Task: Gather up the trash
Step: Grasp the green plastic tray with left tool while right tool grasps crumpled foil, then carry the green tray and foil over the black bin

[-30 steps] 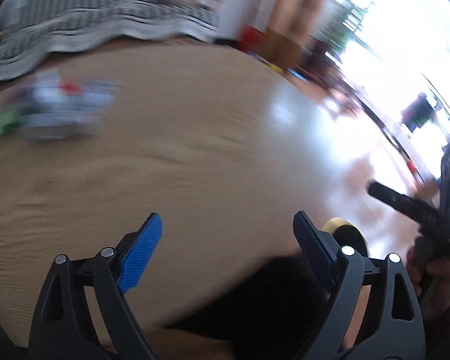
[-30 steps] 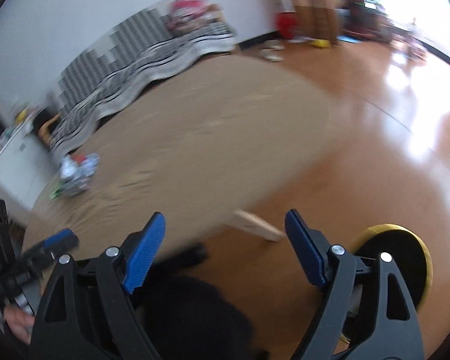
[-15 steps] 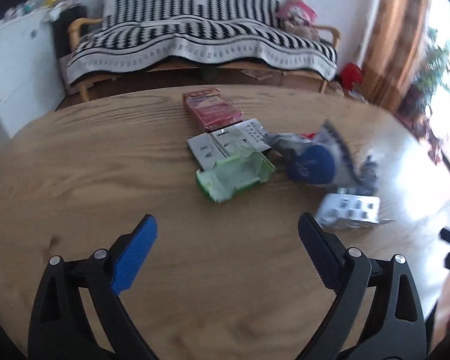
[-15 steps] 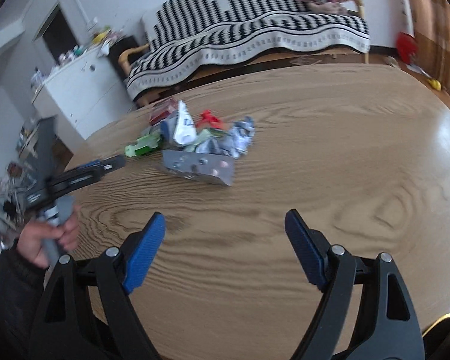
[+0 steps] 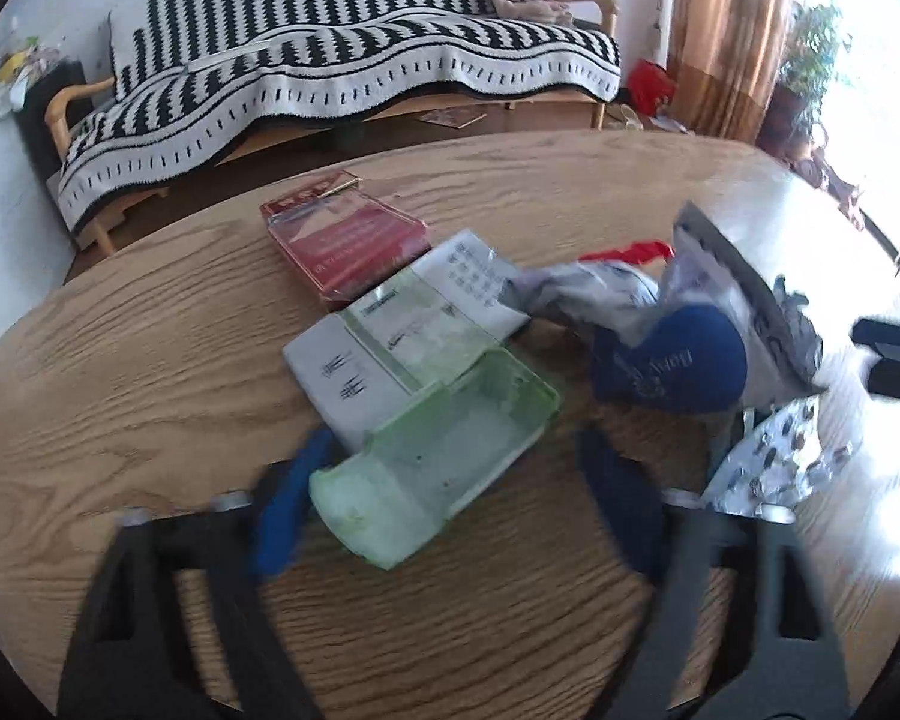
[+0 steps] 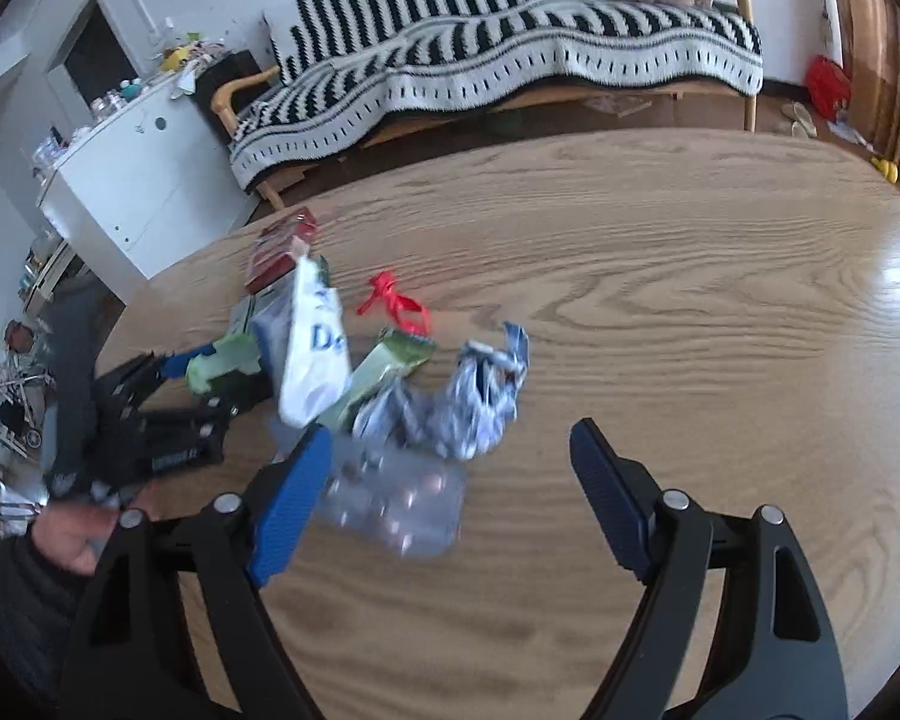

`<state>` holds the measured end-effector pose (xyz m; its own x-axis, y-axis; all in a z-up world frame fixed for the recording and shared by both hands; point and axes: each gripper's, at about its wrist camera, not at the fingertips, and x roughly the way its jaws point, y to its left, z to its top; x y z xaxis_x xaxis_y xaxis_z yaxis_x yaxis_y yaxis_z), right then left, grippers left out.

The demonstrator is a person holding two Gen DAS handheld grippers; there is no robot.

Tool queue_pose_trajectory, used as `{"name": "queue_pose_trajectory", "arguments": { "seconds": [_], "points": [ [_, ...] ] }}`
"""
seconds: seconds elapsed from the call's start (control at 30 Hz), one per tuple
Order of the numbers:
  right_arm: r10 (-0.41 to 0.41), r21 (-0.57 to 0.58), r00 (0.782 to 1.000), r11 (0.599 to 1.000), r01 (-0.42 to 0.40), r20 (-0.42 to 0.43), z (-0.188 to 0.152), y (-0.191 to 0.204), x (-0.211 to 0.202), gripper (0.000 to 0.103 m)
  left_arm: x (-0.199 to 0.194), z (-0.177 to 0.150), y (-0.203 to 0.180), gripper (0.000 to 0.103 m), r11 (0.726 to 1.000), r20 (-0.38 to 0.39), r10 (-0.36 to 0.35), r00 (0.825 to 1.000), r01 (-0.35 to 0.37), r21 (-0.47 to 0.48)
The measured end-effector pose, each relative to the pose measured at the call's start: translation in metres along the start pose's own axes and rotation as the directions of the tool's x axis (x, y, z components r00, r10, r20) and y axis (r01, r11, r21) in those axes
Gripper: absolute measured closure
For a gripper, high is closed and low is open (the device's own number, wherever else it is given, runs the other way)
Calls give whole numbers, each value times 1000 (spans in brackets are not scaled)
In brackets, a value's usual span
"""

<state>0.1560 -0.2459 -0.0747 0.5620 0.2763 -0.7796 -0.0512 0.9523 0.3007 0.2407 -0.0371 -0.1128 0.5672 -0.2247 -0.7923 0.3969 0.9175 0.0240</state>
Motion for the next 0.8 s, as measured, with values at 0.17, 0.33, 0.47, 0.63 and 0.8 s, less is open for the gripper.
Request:
{"name": "queue_pose_trajectory", "arguments": {
  "seconds": [0.17,0.33,0.47,0.63,0.8],
  "points": [
    [-5,10,1000,1000,5,-25,11,0,21,44,-12,-6,-4,65,999,-3,-30,1000,30,-24],
    [25,42,999,999,-24,-39,16,-5,33,75,-26,-15,-8,67,999,9,-29,1000,29,-44],
    [12,28,1000,1000,-12,7,14,-4,15,79,-44,-22,-10,67,999,23,-20,1000,21,-50],
    [-2,47,997,999,-1,77,11,-15,-28,80,-71,-31,-11,67,998,30,1,1000,1,-68],
    [-33,62,992,998,25,121,-5,-39,-76,80,-104,-34,-30,67,998,56,-4,998,7,-58]
  ]
}}
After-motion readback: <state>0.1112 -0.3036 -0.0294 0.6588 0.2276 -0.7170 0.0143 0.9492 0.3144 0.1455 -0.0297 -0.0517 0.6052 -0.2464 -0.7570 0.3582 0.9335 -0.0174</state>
